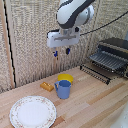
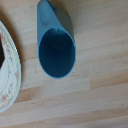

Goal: Position your gripper near the tray handle while precisely lining it up. Firmly yet gently grip the handle, ensuring a strong hold. Slide the tray into the oven in a steady manner until it's entirely inside. Relinquish the handle as it sits within the oven and extract your gripper with care.

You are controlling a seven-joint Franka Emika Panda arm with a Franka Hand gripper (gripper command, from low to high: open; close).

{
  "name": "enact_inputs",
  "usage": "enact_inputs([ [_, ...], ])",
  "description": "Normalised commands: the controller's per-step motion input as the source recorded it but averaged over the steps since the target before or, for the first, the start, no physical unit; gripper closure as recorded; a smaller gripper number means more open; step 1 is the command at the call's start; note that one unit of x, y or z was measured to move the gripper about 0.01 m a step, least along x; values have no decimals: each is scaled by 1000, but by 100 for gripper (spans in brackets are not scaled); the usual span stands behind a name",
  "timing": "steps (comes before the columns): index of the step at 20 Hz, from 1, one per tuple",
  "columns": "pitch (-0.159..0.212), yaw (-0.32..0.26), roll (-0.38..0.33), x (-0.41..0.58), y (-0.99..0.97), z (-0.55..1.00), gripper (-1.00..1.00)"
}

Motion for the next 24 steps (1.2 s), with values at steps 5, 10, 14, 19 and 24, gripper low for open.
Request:
enact_inputs([
  [5, -5, 103, -347, -151, -376, -13, -100],
  [10, -3, 98, -352, -155, -381, 0, -100],
  [14, -1, 92, -346, -93, -406, -16, -100],
  [19, 0, 71, -320, 0, -521, -131, -100],
  [24, 0, 56, -338, 0, -515, -131, -100],
])
